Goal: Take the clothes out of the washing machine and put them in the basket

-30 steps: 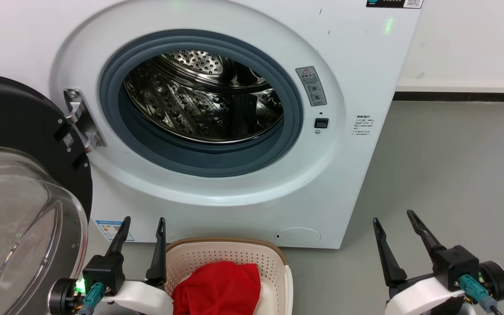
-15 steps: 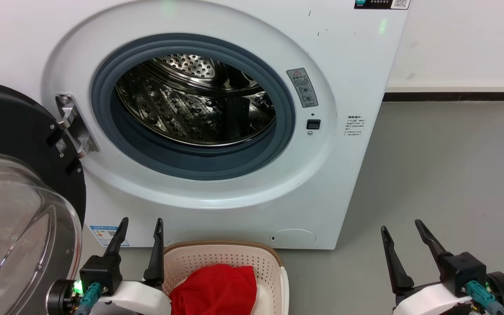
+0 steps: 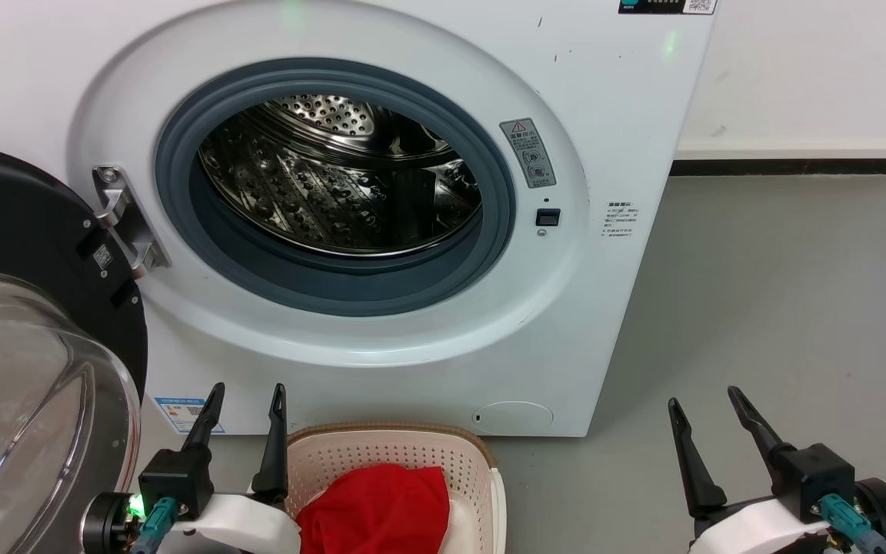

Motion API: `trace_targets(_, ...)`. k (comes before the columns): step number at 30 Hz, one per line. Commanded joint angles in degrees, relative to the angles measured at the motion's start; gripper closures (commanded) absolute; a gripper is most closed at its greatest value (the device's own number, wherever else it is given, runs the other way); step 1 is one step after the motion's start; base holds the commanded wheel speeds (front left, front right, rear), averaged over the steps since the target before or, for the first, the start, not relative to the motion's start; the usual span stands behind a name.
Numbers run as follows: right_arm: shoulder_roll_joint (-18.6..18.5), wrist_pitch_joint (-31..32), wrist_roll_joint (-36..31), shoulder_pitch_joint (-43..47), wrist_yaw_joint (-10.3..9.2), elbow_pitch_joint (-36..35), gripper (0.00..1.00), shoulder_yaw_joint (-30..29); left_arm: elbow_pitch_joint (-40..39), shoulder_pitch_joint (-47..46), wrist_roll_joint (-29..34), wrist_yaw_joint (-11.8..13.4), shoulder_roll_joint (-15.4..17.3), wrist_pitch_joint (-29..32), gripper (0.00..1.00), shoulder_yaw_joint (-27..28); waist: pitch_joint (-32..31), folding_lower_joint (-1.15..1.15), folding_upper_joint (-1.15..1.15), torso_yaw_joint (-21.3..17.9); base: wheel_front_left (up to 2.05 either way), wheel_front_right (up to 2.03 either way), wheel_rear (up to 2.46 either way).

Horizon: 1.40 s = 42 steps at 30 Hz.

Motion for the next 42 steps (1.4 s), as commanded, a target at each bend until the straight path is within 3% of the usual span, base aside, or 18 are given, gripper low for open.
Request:
trace_targets(1,0.0,-0.1,0.1,0.5,-0.04,-0.1,0.00,0.1,-0.1,-0.2,-0.1,0.2,0.2,-0.1,0.00,0.0,0.0,0.00,0.00,0.0,0.00,0.00,0.00)
trace_targets(5,0.0,-0.2,0.3,0.6,-0.04,-0.1,0.00,0.0,-0.2,-0.4,-0.1,0.3,0.3,-0.1,0.00,-0.1,0.0,0.00,0.00,0.0,0.00,0.00,0.00)
trace_targets(6,0.0,-0.1,0.0,0.0,0.00,0.0,1.00,0.0,-0.1,0.0,0.0,0.0,0.1,0.0,1.00,-0.2,0.0,0.00,0.00,0.0,0.00,0.00,0.00)
trace_targets(42,-1.9,3.9,40.2,-4.1,-0.01,3.9,1.00,-1.4,0.6,-2.2,-35.0,-2.1,-1.4,9.0,1.00,3.9,0.3,0.00,0.00,0.2,0.00,0.00,0.00)
